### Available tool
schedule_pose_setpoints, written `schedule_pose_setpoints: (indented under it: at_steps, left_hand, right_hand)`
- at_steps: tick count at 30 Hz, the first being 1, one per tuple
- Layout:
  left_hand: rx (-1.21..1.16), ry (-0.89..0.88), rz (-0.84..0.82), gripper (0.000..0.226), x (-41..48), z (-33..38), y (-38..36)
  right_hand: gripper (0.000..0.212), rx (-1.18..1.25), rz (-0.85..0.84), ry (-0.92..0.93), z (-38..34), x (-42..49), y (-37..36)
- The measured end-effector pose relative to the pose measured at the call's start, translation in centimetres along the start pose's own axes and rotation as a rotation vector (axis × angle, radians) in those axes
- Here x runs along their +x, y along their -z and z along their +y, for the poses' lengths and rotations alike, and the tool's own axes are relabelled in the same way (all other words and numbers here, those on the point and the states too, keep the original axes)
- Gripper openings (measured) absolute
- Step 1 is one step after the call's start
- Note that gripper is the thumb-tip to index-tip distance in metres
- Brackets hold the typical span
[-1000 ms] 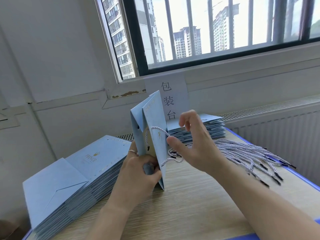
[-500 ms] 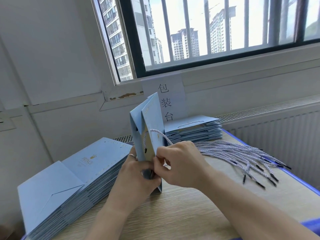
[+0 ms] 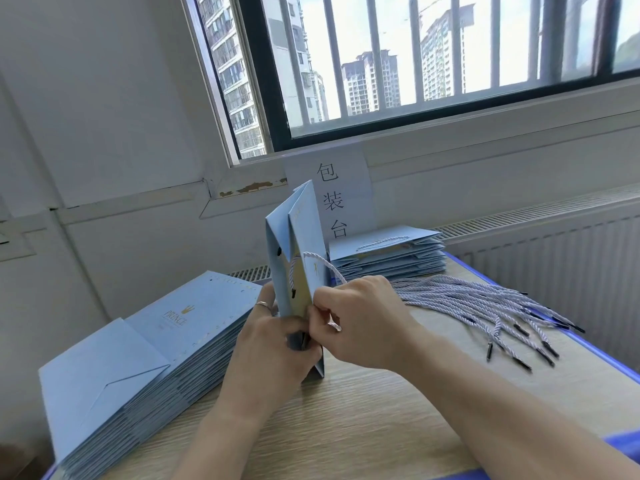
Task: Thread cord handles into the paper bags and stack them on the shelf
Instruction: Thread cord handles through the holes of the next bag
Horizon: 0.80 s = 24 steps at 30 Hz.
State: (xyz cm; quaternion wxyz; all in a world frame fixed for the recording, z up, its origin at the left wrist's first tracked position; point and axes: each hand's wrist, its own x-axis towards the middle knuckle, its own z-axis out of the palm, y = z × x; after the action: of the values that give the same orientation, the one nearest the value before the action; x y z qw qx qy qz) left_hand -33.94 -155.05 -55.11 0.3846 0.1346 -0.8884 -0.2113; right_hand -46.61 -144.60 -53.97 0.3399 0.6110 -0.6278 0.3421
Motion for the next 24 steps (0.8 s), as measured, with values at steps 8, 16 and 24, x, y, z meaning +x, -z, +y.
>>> schedule_pose_setpoints:
  at_steps: [8, 16, 24]
  left_hand:
    - [-0.029, 0.029, 0.010, 0.019, 0.1, 0.3, 0.0]
    - [0.234, 0.000, 0.038, 0.020, -0.3, 0.5, -0.8]
    - [0.125, -0.011, 0.060, 0.016, -0.3, 0.6, 0.5]
  right_hand:
    - [0.029, 0.002, 0.015, -0.019, 0.1, 0.0, 0.0]
    - [0.032, -0.047, 0.038, -0.040, -0.1, 0.1, -0.1]
    - [0.031, -0.072, 0.054, -0.074, 0.0, 0.0, 0.0]
